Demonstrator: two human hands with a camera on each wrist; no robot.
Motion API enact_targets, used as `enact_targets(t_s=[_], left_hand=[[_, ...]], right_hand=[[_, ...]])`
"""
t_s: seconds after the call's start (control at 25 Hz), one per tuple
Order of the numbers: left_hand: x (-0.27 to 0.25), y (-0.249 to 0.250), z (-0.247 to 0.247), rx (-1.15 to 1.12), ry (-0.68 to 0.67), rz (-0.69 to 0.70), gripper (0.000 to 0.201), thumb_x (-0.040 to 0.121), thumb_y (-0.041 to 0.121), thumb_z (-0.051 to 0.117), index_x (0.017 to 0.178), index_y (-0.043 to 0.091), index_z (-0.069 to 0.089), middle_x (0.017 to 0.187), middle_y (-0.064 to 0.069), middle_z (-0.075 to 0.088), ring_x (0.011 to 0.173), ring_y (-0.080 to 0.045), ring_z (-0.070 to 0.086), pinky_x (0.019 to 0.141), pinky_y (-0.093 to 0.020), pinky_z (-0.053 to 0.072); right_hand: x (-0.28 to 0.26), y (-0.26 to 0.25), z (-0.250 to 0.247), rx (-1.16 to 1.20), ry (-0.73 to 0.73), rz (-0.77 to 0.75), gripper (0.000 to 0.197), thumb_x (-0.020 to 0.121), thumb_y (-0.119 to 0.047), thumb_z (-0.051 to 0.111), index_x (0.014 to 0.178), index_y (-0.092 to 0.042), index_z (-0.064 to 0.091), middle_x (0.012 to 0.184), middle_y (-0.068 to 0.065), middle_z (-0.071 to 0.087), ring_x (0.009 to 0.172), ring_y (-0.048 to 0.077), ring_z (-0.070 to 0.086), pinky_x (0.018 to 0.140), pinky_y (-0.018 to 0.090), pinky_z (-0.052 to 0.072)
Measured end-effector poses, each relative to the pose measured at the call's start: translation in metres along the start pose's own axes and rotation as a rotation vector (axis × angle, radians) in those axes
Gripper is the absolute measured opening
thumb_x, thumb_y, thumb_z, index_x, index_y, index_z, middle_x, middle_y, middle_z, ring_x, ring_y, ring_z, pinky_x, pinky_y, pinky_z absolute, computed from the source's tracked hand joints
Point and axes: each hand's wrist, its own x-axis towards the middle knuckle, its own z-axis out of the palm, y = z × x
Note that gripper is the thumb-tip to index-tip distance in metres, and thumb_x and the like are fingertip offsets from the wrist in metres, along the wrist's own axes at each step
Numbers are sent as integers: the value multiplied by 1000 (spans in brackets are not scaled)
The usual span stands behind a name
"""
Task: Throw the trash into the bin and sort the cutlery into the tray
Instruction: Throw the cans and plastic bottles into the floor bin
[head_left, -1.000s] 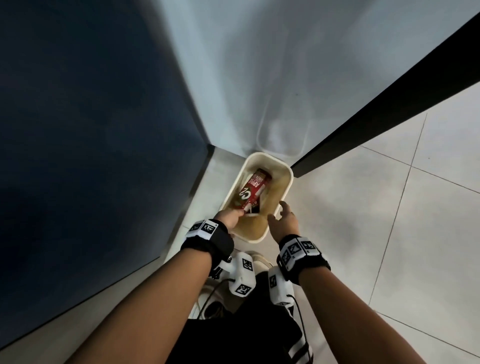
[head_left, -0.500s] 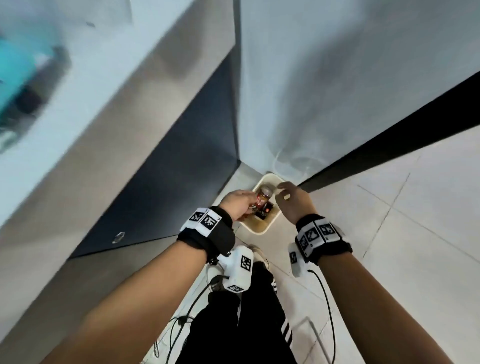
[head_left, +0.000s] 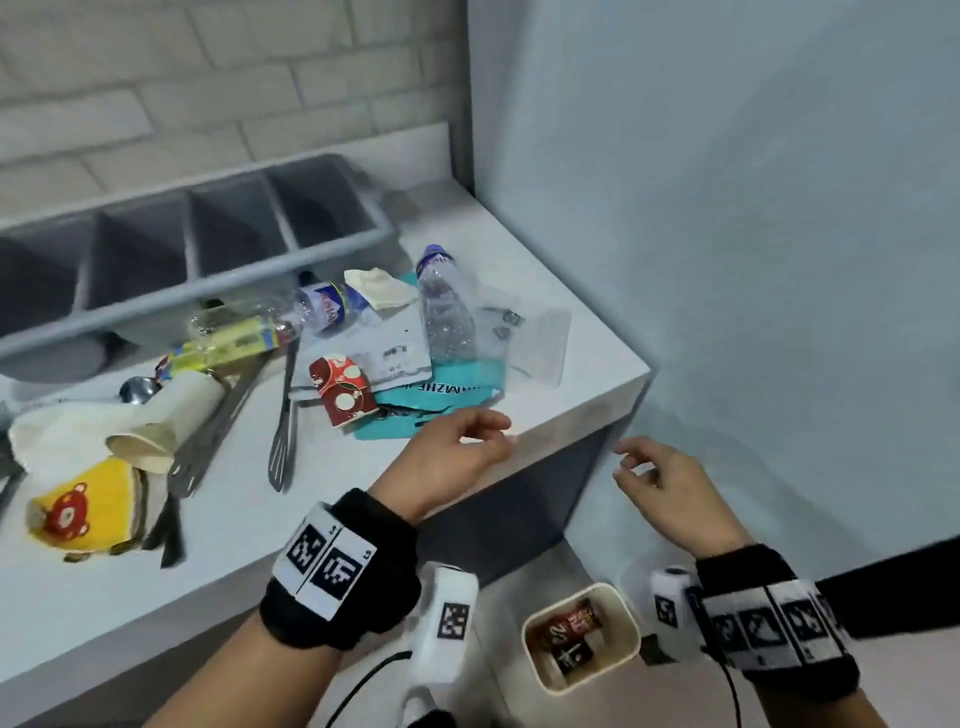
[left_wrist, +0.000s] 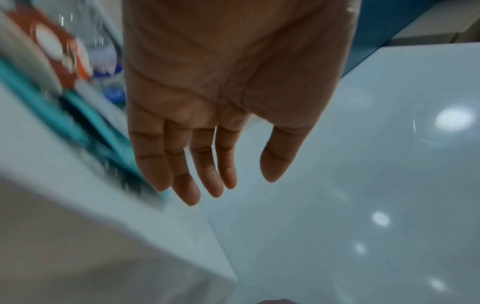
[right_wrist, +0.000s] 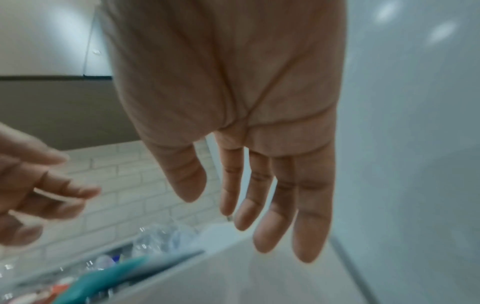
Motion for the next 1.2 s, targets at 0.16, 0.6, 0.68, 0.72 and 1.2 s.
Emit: enact_targets(t_s=[0.16, 0.6, 0.68, 0.72, 1.2], left_hand=[[23, -12, -78, 219, 285, 53, 38, 84, 43, 73, 119, 29, 72, 118, 2, 71, 103, -19, 67, 91, -35, 52], [112, -31, -132, 897, 300, -240, 93, 74, 63, 73, 147, 15, 42, 145, -21, 42, 128, -39, 54, 104, -46, 50], [114, -26, -128, 884, 284, -263, 82, 75, 44, 81, 141, 11, 46, 138, -21, 41, 112, -38, 62, 96, -45, 55], [115, -25, -127, 847, 284, -254, 75, 77, 36, 80, 139, 9, 47, 137, -22, 43, 105, -37, 64, 93, -44, 56], [241, 15, -138, 1370, 397, 105, 44, 94, 21, 60, 137, 31, 60, 140, -10, 42, 108, -36, 50, 73, -41, 54]], right_hand=[[51, -77, 4, 88, 46, -144, 23, 92, -20, 67, 115, -24, 72, 97, -3, 70, 74, 15, 66, 76, 32, 54], [206, -199, 128, -420, 12, -153, 52, 95, -46, 63, 144, -30, 56, 137, 15, 50, 127, 43, 50, 96, 54, 50], [217, -201, 140, -496, 45, -41, 73, 89, -53, 69, 153, -25, 45, 141, 17, 43, 131, 45, 43, 92, 57, 51], [221, -199, 145, -499, 65, 7, 81, 86, -53, 73, 154, -22, 41, 142, 18, 42, 131, 46, 44, 90, 58, 51], [197, -179, 136, -285, 198, 127, 66, 89, -40, 61, 145, -9, 45, 128, 26, 54, 120, 51, 56, 100, 54, 51]])
